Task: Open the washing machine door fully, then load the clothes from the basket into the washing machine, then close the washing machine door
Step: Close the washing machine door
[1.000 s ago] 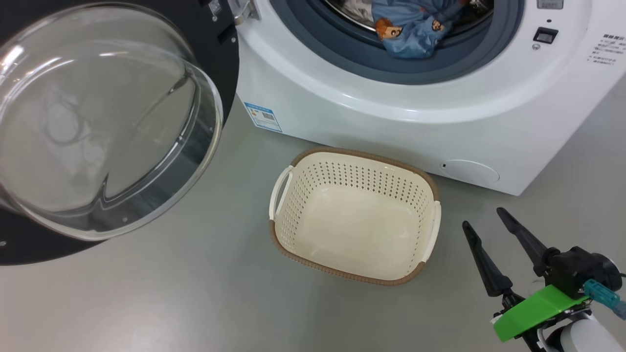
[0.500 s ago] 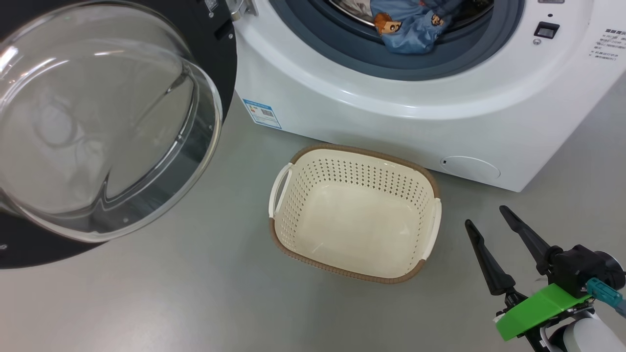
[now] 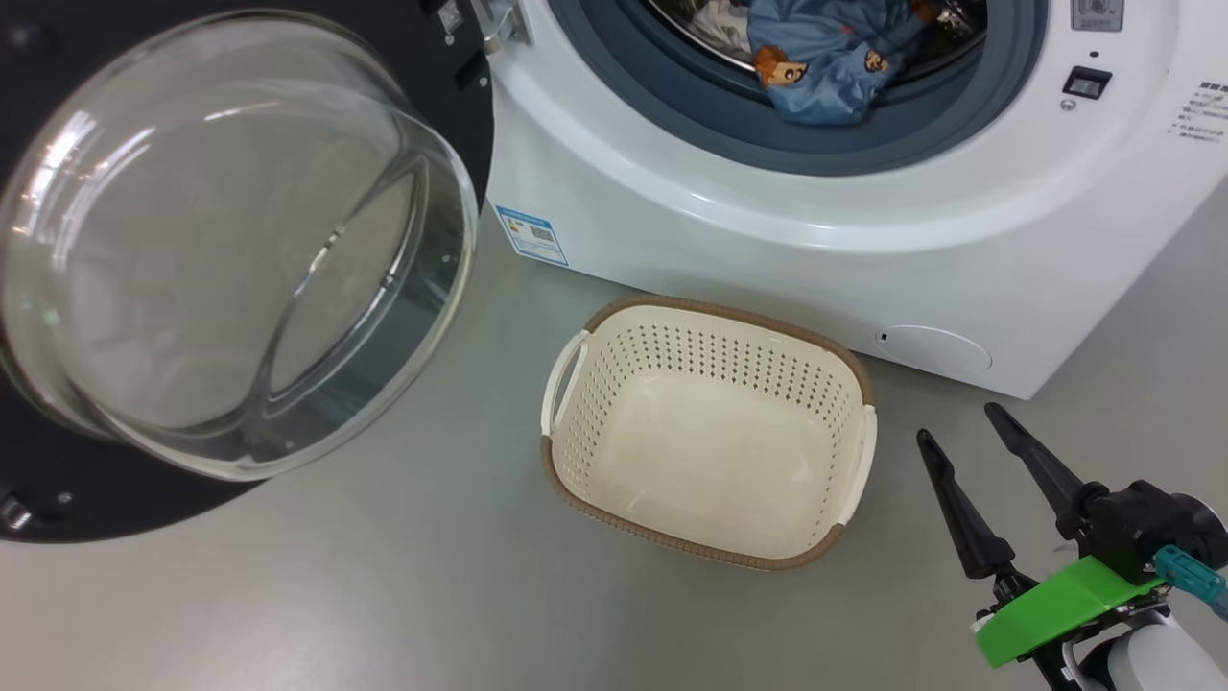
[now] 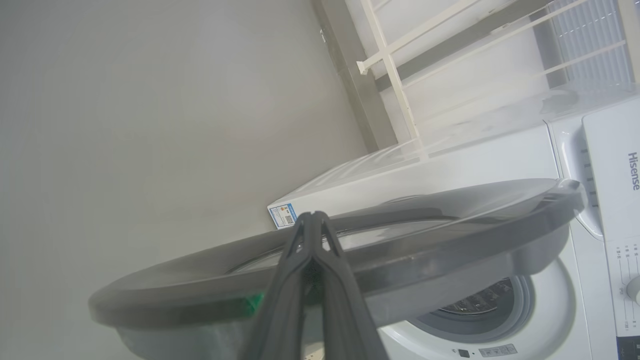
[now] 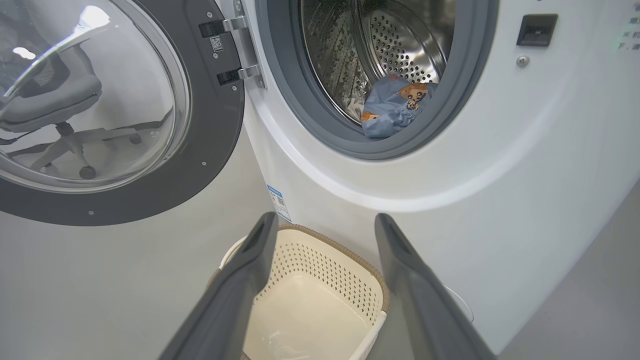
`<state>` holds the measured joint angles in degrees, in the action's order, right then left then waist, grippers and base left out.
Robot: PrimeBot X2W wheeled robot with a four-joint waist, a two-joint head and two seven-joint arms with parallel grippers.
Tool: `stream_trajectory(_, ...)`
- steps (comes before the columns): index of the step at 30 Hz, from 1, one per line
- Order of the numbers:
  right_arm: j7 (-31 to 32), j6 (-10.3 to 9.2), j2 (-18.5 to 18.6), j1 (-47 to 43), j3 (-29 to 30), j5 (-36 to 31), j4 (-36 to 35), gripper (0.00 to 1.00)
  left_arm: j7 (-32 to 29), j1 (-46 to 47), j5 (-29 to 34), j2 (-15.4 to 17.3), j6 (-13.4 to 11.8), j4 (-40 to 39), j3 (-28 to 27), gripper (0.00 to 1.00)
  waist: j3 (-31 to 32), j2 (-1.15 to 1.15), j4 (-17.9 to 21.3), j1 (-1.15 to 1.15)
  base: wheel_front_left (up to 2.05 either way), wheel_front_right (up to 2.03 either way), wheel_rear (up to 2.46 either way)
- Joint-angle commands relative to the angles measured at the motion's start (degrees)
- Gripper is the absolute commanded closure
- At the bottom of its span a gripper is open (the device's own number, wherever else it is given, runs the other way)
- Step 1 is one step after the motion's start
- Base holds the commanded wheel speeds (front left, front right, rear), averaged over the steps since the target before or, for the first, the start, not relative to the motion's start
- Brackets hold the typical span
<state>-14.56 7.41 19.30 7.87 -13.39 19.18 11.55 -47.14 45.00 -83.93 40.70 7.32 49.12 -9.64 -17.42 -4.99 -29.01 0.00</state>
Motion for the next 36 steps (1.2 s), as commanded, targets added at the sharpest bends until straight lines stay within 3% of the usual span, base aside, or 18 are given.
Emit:
stream_trajectory(1,-0.44,0.08,0.04,-0.41,-1.1,-0.47,-1.37,0.0,-1.93,-1.29,-0.5,2.89,0.17,-2.17,-0.33,1.0,0.37,0.0,-0.29,0.0,0.0,0.0,0.0)
stream_trajectory(36,-0.44,0.08,-1.89,-3.19,0.58,-0.36,-1.68,0.0,-21.31,-12.89,-10.62,-0.43,0.17,-30.19,2.12,1.0,5.08,0.0,-0.43,0.0,0.0,0.0,0.0)
